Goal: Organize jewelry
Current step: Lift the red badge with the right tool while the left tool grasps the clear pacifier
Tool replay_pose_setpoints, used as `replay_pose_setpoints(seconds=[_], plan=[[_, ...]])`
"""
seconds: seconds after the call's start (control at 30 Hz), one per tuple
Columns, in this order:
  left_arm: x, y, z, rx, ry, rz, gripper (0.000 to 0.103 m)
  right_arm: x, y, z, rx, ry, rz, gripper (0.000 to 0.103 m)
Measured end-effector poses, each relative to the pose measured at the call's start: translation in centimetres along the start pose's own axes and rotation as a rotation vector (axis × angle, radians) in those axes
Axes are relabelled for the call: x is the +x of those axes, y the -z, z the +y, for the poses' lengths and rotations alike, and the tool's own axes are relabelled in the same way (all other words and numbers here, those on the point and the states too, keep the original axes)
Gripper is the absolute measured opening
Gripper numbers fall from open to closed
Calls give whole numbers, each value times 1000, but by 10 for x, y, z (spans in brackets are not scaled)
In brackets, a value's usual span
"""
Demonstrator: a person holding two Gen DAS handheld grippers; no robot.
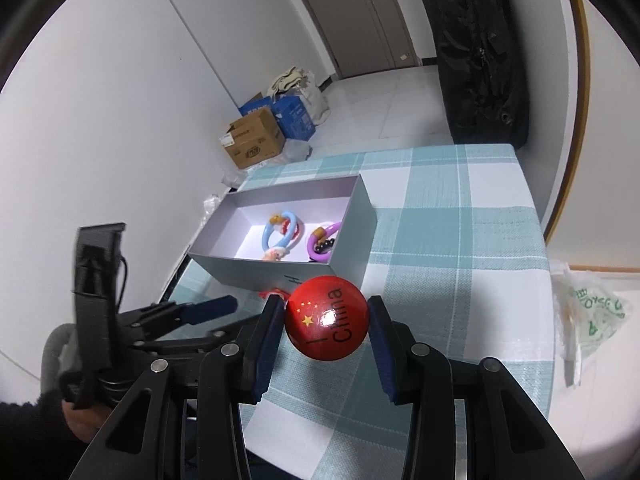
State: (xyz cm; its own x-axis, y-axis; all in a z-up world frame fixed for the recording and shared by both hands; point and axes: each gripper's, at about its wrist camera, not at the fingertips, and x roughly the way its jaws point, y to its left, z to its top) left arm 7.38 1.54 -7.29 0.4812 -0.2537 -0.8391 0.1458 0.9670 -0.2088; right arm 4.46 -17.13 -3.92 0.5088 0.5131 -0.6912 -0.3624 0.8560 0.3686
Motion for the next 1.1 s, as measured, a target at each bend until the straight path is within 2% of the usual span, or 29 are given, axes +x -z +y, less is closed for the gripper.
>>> replay_pose_setpoints(seconds=[0.3, 0.63, 0.7, 0.9, 0.97, 1.1], plan=[[11, -3, 4, -74, -31, 9, 51, -10, -2, -4, 3, -5, -24, 41], [18, -8, -9, -26, -83, 4, 50, -15, -1, -14, 29, -8, -30, 41], [18, -9, -11, -16, -102, 4, 43, -15, -1, -13, 24, -7, -28, 41], [18, -7, -13, 2, -117, 7, 32, -13, 1, -11, 18, -7, -23, 41], [18, -6, -13, 6, -119, 8, 21, -14, 0, -12, 19, -5, -24, 41], [17, -6, -12, 13, -110, 9, 18, -12, 0, -11, 17, -2, -28, 41]])
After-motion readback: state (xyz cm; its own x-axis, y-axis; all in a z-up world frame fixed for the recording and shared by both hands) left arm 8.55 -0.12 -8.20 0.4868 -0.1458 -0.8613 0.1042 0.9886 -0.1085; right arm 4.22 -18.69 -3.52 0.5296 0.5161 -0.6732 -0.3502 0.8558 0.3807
